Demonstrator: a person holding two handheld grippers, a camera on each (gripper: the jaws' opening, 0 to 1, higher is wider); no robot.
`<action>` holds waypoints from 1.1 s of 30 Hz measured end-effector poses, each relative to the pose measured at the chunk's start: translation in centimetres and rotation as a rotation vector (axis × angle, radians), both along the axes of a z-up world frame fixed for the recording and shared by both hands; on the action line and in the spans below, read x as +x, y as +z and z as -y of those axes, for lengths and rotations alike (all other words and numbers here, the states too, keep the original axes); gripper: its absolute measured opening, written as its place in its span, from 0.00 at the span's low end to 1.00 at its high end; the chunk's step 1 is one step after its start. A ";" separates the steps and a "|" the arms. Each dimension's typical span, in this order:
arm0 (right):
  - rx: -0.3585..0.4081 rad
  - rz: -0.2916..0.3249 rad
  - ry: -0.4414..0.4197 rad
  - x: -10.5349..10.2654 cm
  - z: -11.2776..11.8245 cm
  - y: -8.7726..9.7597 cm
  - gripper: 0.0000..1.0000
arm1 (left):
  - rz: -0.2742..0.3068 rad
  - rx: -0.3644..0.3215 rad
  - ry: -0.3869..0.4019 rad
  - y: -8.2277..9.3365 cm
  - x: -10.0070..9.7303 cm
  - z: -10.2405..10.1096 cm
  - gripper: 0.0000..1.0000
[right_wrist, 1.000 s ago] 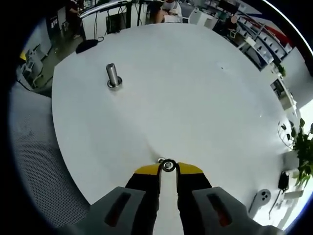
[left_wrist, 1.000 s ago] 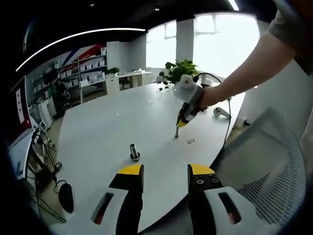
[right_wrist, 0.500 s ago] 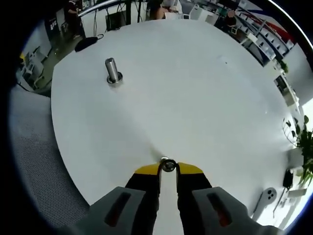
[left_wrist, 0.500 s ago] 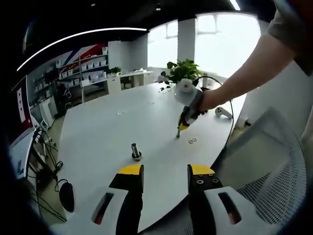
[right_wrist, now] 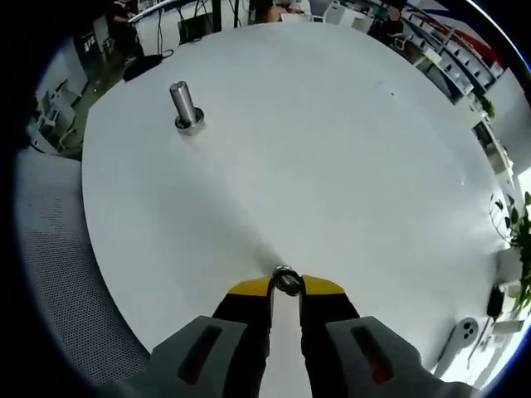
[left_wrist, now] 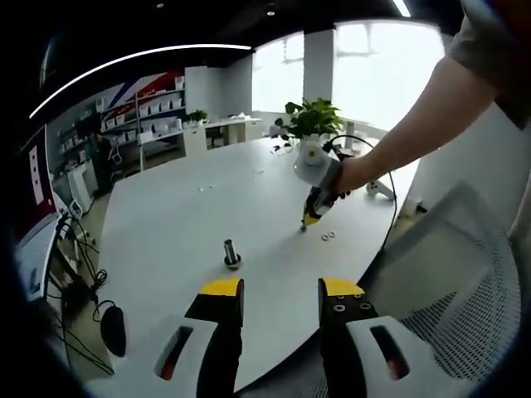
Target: Place the washer onto the threaded stud by aligning its center hole with the stud, sliding it down to the base, and recovering from edge contact or off-axis alignment until the washer reaches the visible bottom stop.
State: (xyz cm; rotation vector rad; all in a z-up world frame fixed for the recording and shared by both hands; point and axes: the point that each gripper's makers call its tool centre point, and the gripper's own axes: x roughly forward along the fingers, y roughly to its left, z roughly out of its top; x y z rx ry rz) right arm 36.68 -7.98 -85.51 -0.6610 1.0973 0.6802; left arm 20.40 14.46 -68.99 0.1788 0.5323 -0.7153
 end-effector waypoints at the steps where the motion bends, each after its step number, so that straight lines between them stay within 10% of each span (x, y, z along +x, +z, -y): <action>1: -0.001 -0.001 0.003 0.0 0.0 -0.1 0.14 | 0.000 0.000 0.001 0.0 0.0 0.0 0.34; 33: 0.011 -0.025 -0.067 -1.8 0.5 0.9 0.18 | -0.005 0.016 0.006 -0.2 0.0 -0.2 0.34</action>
